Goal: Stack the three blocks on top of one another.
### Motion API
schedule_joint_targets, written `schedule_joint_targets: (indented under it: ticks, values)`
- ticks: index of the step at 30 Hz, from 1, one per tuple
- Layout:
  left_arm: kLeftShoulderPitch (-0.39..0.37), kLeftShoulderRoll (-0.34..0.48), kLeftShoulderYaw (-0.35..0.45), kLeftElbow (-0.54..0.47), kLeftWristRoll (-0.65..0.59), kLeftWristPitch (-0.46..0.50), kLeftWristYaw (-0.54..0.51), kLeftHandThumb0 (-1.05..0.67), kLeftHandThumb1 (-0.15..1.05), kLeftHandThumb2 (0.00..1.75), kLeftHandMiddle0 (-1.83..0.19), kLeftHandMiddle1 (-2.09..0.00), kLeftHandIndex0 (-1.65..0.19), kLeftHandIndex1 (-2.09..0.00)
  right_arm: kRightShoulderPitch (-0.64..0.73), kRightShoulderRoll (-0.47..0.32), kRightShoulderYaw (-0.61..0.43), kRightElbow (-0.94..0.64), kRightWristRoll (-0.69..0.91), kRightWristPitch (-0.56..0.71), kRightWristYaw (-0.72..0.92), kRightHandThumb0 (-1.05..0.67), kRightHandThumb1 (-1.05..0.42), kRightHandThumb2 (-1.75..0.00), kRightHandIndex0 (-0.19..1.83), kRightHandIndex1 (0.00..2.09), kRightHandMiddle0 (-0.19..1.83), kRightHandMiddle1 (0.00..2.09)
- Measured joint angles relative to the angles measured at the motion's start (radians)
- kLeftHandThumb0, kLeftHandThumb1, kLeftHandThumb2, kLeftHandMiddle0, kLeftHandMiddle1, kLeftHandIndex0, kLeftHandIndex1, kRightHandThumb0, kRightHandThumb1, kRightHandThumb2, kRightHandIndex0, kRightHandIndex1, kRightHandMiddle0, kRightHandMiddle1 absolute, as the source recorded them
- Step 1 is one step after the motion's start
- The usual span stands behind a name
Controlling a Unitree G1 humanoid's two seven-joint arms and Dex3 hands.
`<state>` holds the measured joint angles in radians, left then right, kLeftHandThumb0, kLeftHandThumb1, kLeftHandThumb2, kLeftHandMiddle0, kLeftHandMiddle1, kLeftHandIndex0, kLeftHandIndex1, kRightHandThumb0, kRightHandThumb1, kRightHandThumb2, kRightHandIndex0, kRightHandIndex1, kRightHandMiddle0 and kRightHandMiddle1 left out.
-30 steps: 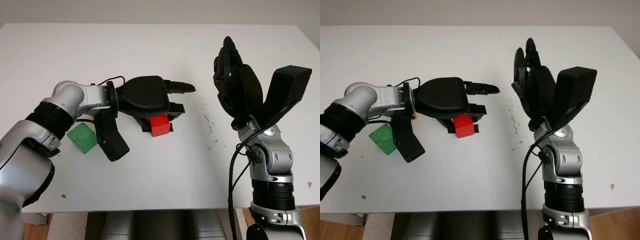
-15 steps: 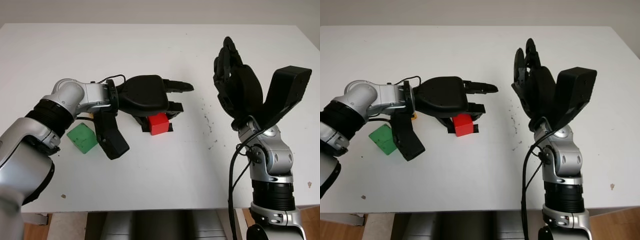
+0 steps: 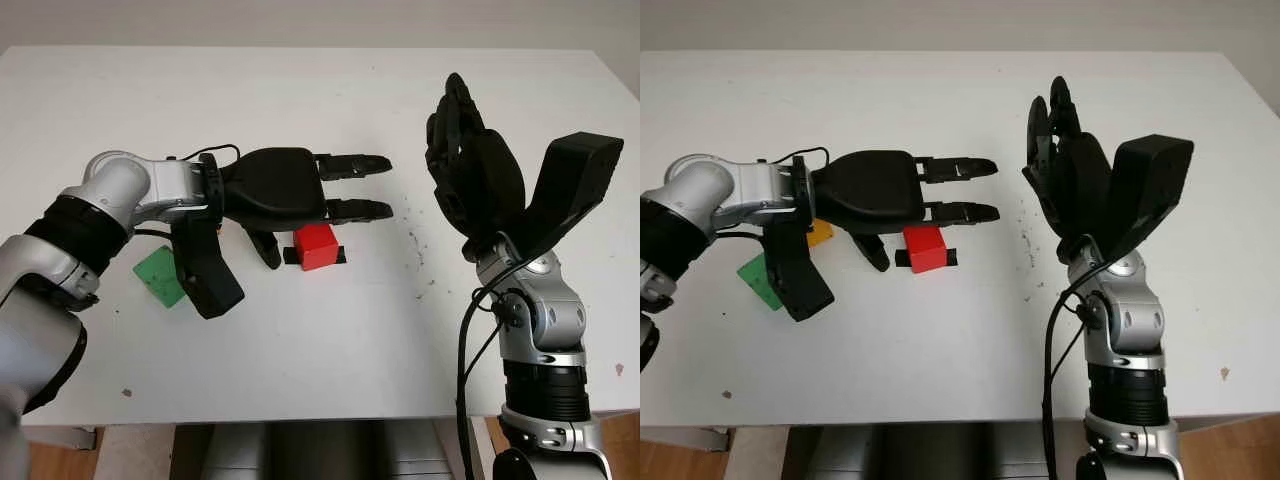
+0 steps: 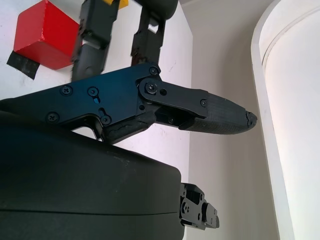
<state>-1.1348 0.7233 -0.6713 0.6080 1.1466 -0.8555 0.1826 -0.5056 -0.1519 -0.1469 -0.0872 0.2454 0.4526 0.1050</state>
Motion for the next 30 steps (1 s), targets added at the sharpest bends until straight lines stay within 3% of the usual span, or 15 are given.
schedule_joint_targets:
  ticks: [6,10,13,16,21,24,30]
  values:
    - [0.132,0.07,0.166,-0.143,-0.304,0.05,-0.229,-0.78,0.86,0.05,0.19,0.0,0.0,-0.1,0.0,0.0,0.004,0.002,-0.003,-0.01,0.006,-0.72,-1.05,-0.68,-0.19,0.0,-0.19,0.0]
    - [0.236,0.095,0.314,-0.251,-0.577,0.179,-0.419,-0.71,0.92,0.07,0.11,-0.06,-0.19,-0.17,-0.002,0.001,0.007,0.006,-0.005,-0.014,0.006,-0.72,-1.05,-0.67,-0.19,0.0,-0.19,0.0]
    - [0.279,0.122,0.424,-0.291,-0.681,0.273,-0.478,-0.63,0.93,0.06,0.05,-0.08,-0.3,-0.22,-0.004,0.001,0.012,0.02,-0.008,-0.027,0.01,-0.72,-1.05,-0.66,-0.19,0.0,-0.19,0.0]
    - [0.3,0.165,0.509,-0.327,-0.703,0.366,-0.522,-0.61,0.92,0.06,0.02,-0.07,-0.35,-0.24,-0.005,0.002,0.015,0.029,-0.009,-0.035,0.01,-0.72,-1.05,-0.64,-0.19,0.0,-0.19,0.0]
    - [0.346,0.203,0.571,-0.397,-0.703,0.527,-0.615,-0.64,0.96,0.07,0.03,-0.05,-0.36,-0.15,-0.012,0.002,0.017,0.049,-0.008,-0.045,0.013,-0.73,-1.05,-0.64,-0.19,0.0,-0.19,0.0]
    - [0.379,0.209,0.576,-0.462,-0.599,0.644,-0.611,-0.77,1.03,0.09,0.0,-0.06,-0.38,-0.13,-0.017,0.002,0.018,0.057,-0.005,-0.046,0.026,-0.72,-1.05,-0.66,-0.19,0.0,-0.19,0.0]
    - [0.496,0.172,0.577,-0.632,-0.382,0.904,-0.564,-0.9,1.05,0.25,-0.05,-0.06,-0.43,-0.16,-0.021,0.003,0.017,0.063,-0.002,-0.049,0.03,-0.72,-1.05,-0.65,-0.19,0.0,-0.19,0.0]
